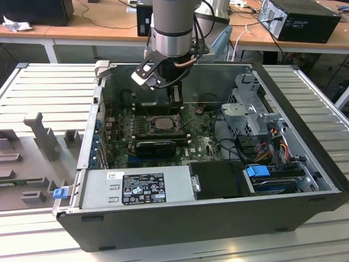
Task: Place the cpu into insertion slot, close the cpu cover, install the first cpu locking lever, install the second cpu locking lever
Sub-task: 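Close the cpu cover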
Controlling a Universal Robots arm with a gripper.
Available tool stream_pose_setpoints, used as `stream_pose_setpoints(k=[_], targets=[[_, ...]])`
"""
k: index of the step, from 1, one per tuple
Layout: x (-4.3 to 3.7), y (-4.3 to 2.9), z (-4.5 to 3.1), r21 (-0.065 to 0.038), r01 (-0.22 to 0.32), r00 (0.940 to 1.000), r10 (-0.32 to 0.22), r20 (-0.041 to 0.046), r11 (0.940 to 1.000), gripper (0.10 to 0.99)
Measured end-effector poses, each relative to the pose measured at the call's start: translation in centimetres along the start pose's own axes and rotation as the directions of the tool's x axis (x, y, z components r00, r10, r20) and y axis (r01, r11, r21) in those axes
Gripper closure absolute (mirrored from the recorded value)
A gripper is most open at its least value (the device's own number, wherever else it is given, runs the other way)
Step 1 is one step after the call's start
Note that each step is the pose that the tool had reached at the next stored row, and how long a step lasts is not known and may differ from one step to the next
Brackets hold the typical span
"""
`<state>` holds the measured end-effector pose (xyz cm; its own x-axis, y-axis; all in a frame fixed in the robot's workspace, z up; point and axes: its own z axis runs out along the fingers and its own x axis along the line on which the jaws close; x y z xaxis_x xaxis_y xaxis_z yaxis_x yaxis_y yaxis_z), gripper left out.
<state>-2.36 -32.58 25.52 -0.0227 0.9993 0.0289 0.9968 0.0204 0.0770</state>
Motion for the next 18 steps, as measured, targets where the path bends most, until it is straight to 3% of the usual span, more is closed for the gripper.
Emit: stream_pose_setpoints(k=[3,14,18], targets=[[0.06,0.22,-0.35,0.000,0.000,1.0000,0.000,-0.0001,1.0000,0.980],[0.00,2.71,-0.19,0.001,0.000,1.0000,0.000,0.0000,1.0000,0.980],[-0.02,3.98,-0.09,0.001,0.000,1.0000,0.000,0.0001,1.0000,0.980]])
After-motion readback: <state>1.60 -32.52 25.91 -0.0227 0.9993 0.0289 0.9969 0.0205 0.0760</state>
